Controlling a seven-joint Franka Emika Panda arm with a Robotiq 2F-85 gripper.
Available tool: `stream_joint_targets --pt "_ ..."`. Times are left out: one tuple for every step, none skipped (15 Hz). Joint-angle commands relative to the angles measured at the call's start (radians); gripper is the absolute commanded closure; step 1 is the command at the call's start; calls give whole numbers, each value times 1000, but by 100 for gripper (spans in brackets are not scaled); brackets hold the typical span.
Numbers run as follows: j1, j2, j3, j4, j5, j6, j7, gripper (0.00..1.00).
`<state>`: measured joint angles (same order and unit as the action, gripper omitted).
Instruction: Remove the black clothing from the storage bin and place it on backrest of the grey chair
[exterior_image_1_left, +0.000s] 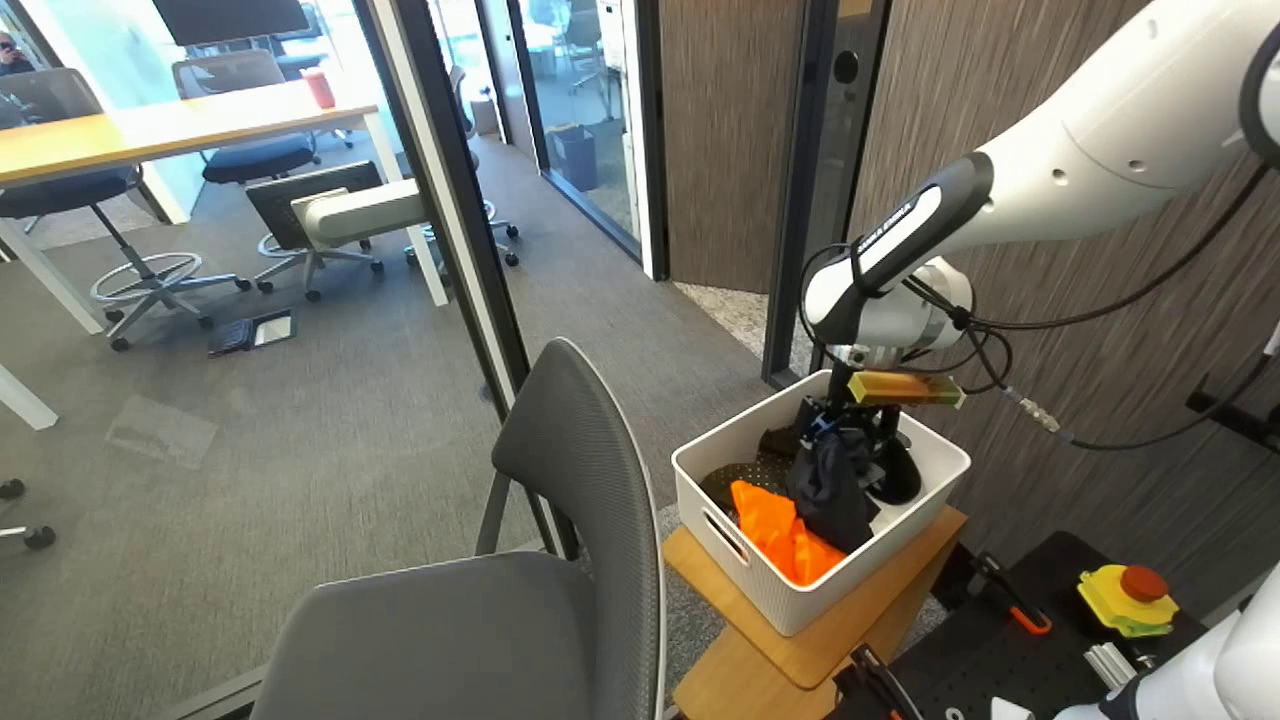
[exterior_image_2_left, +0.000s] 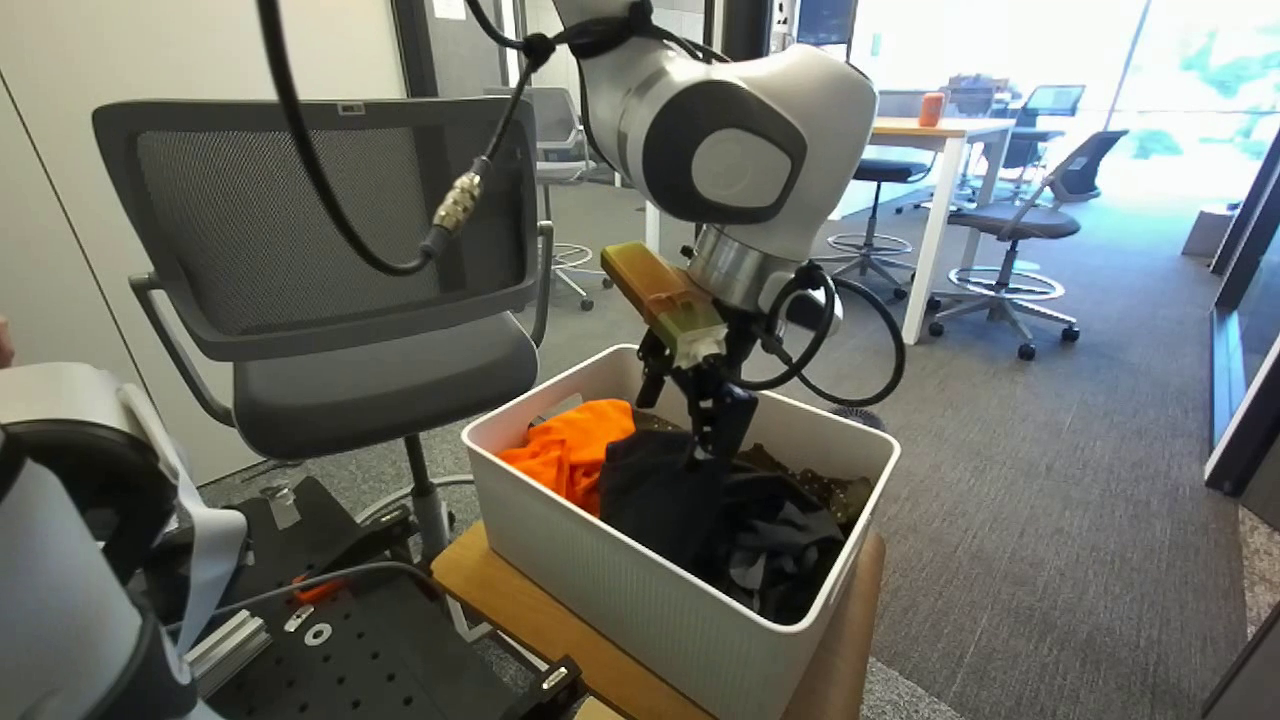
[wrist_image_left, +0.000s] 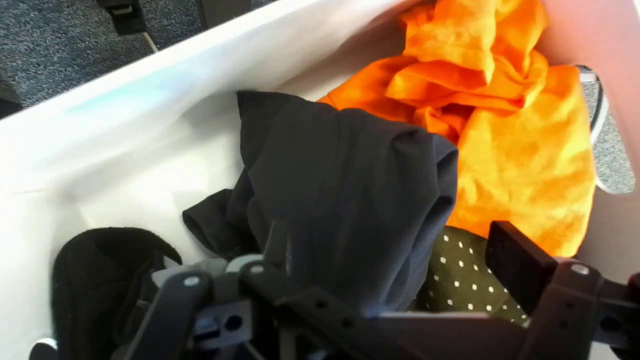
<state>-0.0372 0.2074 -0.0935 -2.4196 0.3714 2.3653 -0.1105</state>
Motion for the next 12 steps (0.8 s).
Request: stream_joint_targets --pt "-22 89 23 91 -25 7 46 0" --pt "-22 104 24 105 -32 7 54 0" --pt "-25 118 23 118 -39 6 55 0" --pt "-26 130 24 128 -43 9 55 25" --pt "-28 140 25 138 -45 8 59 26" --pt "-30 150 26 147 -45 6 61 34" --pt "-32 159 27 155 -45 5 63 42" --pt "-35 166 27 162 -45 1 63 49" --pt "-37 173 29 168 -44 1 64 58" --pt "-40 179 30 174 -42 -2 63 65" --pt "-43 185 32 180 -41 -5 63 73" --pt "-48 190 36 188 -35 -12 60 80"
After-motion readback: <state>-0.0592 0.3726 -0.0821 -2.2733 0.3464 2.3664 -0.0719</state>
